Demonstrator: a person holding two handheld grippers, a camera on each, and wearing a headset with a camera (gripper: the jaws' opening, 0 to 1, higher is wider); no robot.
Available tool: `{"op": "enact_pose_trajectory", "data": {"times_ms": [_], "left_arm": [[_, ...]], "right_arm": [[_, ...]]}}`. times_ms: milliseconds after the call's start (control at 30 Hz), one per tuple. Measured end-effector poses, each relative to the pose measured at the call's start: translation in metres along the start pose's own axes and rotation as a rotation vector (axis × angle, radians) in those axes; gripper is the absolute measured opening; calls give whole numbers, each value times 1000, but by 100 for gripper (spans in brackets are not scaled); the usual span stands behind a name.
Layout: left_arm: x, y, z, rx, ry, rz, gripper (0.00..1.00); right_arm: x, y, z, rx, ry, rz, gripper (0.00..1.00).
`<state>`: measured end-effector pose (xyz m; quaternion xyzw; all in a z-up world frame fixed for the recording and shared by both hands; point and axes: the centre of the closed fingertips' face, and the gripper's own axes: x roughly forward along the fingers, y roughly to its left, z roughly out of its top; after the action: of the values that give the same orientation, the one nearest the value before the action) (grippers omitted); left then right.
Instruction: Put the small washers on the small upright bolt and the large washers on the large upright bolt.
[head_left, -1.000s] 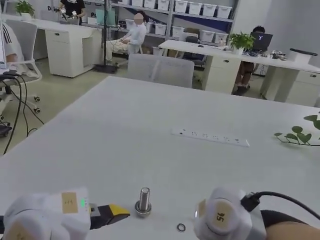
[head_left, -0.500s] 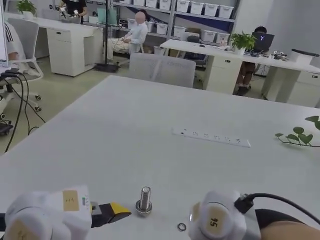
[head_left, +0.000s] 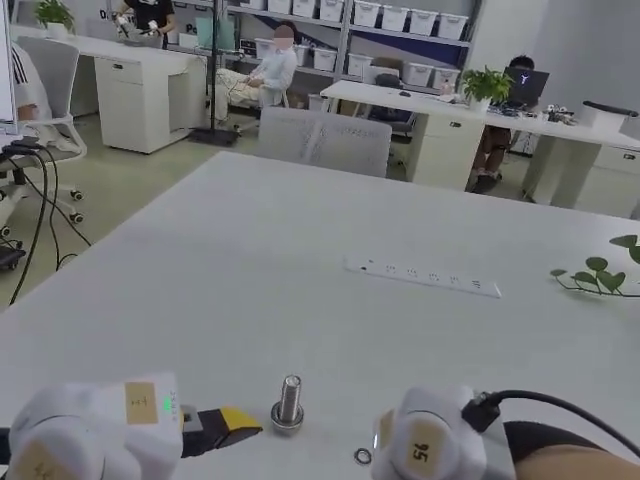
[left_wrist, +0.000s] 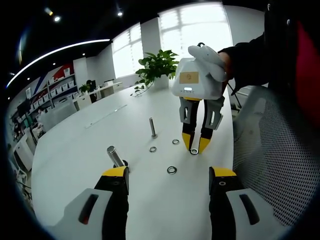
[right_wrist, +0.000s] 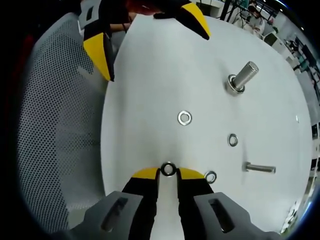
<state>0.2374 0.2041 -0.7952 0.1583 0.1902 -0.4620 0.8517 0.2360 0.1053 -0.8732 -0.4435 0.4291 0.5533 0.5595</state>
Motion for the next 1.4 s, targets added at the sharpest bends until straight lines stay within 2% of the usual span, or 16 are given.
{"op": "enact_pose_trajectory", "data": {"times_ms": [267, 600, 867, 1100, 1300, 1400], "left_arm": [[0, 0, 0, -1, 1, 2, 64], [0, 0, -1, 0, 4, 2, 63], [-1, 0, -1, -1, 2, 3, 63], [0, 0, -2, -2, 7, 2, 62], [0, 0, -1, -3, 4, 5, 62], [0, 0, -1, -3, 3, 4, 62]], "right_arm": [[1, -1, 0, -1, 18, 12, 15], [0, 1, 1, -31, 37, -6, 15], [0, -3, 0, 37, -2, 22, 13], [3, 0, 2, -14, 37, 6, 13], [1, -2, 1, 29, 9, 23, 13], [2, 0, 2, 22, 13, 16, 13]]}}
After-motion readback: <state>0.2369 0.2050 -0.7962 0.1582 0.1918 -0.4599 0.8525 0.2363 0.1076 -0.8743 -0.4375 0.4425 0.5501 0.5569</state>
